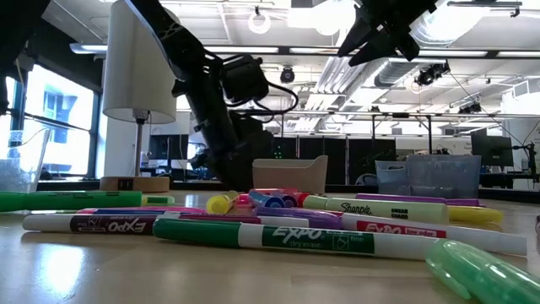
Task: Pick & Place Markers
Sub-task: Put the orange marker pen into the transparent bin
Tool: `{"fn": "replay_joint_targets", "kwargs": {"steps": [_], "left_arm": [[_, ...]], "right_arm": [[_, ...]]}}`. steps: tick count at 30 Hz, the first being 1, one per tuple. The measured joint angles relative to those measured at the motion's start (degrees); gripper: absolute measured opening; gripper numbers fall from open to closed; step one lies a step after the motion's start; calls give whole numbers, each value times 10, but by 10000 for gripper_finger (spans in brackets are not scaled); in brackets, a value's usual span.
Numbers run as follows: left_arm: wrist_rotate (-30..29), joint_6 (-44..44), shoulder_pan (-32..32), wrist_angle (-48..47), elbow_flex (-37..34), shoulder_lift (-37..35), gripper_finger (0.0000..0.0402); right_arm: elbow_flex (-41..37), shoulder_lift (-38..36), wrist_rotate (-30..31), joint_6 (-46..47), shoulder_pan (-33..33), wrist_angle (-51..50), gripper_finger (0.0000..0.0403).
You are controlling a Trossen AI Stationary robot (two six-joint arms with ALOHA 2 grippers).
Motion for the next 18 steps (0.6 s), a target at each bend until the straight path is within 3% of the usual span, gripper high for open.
{"fn": "replay_joint_targets", "kwargs": {"steps": [5, 11, 18], "left_arm": [[4, -1, 0, -16, 1, 2, 101], [13, 3, 1, -61, 2, 2, 21], [57, 5, 1, -123, 2, 1, 21]], "right_arm": [[0, 0, -1, 0, 0, 1, 165], [0, 0, -3, -3, 0, 1, 165], [0, 0, -18, -4, 0, 1, 165]]}}
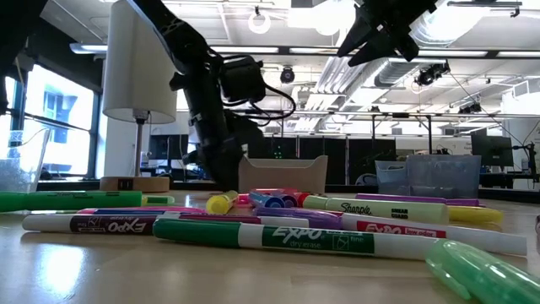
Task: Pick & Place Markers
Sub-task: Put the orange marker pen into the transparent bin
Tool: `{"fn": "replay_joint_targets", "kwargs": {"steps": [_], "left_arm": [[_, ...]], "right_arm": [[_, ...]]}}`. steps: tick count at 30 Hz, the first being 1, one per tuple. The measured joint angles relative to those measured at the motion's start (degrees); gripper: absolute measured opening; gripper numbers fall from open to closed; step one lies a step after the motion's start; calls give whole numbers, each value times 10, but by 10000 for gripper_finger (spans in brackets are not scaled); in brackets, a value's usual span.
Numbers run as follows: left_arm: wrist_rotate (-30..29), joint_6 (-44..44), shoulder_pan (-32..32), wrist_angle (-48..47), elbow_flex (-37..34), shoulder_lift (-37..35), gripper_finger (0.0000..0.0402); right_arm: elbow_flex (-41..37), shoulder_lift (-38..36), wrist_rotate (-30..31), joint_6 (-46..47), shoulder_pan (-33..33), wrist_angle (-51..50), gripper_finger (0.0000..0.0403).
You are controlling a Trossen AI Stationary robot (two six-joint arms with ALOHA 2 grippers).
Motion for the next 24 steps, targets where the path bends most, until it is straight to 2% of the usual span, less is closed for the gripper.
{"fn": "replay_joint_targets", "kwargs": {"steps": [9, 13, 18, 24], "left_arm": [[15, -45, -1, -142, -8, -90, 19], [-28, -82, -18, -204, -8, -153, 19], [-66, -157, -56, -227, -7, -249, 17], [-125, -312, -154, -332, -6, -341, 17]], "right_arm": [[0, 0, -26, 0, 0, -8, 165], [0, 0, -29, 0, 0, -18, 165], [0, 0, -34, 0, 0, -31, 165], [0, 0, -35, 0, 0, -47, 165]]}}
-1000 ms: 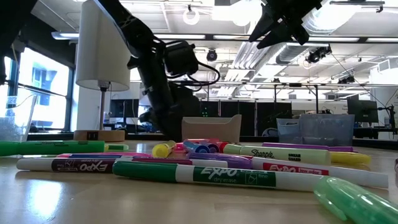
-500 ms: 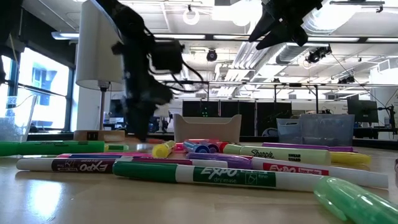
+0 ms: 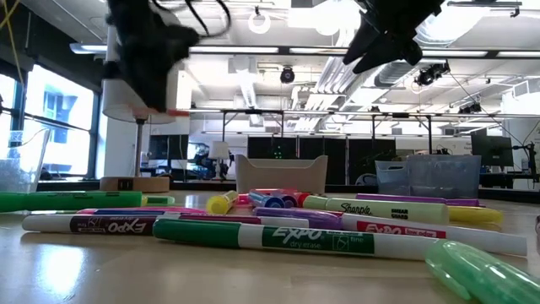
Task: Pick & Place Markers
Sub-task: Put the orange marker pen into the transparent bin
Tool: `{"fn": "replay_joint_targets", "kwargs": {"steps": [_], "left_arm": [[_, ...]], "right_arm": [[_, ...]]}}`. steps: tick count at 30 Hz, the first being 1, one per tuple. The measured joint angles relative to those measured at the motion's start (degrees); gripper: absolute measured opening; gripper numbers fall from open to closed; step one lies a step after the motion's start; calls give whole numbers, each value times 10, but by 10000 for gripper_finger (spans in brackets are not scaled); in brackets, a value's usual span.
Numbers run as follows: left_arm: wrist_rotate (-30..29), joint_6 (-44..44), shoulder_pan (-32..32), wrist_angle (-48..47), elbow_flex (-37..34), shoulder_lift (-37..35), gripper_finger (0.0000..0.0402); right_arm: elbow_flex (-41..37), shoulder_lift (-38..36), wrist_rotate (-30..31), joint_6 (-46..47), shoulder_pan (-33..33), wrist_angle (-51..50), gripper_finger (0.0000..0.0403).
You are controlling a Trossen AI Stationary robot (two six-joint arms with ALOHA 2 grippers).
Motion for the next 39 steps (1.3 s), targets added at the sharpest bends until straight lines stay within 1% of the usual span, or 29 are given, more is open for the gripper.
{"fn": "replay_joint_targets", "kwargs": {"steps": [2, 4, 6, 9, 11, 16, 20, 23, 28, 31, 35, 37, 39], "left_arm": [[-15, -67, -52, -46, 0, -23, 17], [-29, -145, -111, -66, 2, -35, 17], [-35, -225, -173, -102, 0, -40, 16], [-42, -344, -264, -123, 1, -41, 2], [-43, -417, -322, -145, 0, -36, 5], [-37, -567, -429, -163, 0, -10, 4], [-33, -638, -483, -161, 1, 8, 3], [-20, -669, -501, -161, 1, 20, 3], [-23, -674, -502, -159, 1, 29, 2], [-49, -674, -502, -161, 1, 29, 1], [-75, -663, -474, -164, 1, 15, 1], [-96, -632, -452, -171, 1, 2, 1], [-113, -584, -419, -174, 1, -12, 1]], "right_arm": [[0, 0, 0, 0, 0, -3, 165], [0, 0, 1, -2, 0, -4, 165], [0, 0, 1, -3, 0, -4, 165], [0, 0, 1, -4, 0, -4, 165], [0, 0, 0, -4, 0, -4, 165], [0, 0, 1, -6, 0, -4, 165], [0, 0, 0, -11, 0, -3, 165], [0, 0, 1, -19, 0, -3, 165], [0, 0, 0, -21, 0, -3, 165], [0, 0, -1, -20, 0, -3, 165], [0, 0, -2, -20, 0, -2, 165], [0, 0, -1, -20, 0, -1, 165], [0, 0, -2, -20, 0, 1, 165]]}}
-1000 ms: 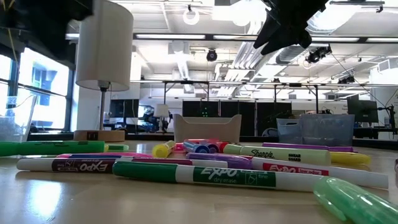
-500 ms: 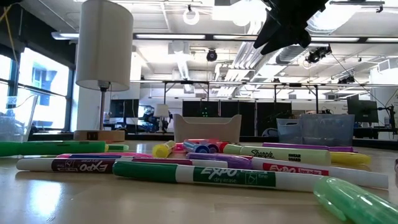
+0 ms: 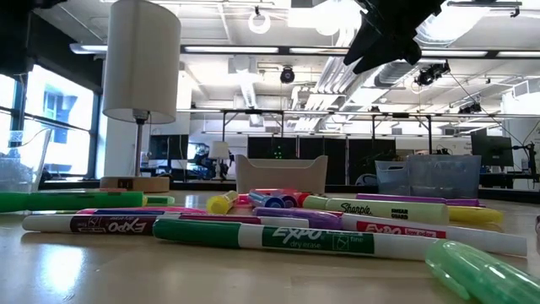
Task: Pick & Place Markers
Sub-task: Put the orange marker pen into the transparent bin
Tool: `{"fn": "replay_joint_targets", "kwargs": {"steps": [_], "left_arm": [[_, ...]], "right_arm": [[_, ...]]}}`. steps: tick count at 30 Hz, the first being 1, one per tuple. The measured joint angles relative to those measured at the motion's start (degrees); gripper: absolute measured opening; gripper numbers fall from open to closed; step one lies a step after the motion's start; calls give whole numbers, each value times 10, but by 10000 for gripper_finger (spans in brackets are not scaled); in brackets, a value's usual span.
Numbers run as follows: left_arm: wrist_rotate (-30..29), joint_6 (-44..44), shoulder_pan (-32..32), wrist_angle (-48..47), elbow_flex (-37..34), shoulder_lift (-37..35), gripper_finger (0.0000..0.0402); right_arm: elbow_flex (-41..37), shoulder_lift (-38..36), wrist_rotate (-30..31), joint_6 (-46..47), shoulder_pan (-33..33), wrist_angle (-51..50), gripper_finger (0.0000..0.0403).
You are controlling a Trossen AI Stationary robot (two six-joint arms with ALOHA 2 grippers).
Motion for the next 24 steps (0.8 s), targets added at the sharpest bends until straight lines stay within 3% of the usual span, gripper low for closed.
{"fn": "replay_joint_targets", "kwargs": {"steps": [5, 14, 19, 24], "left_arm": [[0, 187, 129, 12, 1, -29, 0], [89, 582, 411, 73, -12, -36, 0], [152, 708, 523, 108, -77, -39, 0], [198, 786, 594, 148, -159, -45, 0]], "right_arm": [[0, 0, 0, 0, 0, 1, 165], [0, 0, 15, 18, 0, 1, 165], [0, 0, 29, 31, 0, 2, 165], [0, 0, 35, 35, 0, 2, 165]]}}
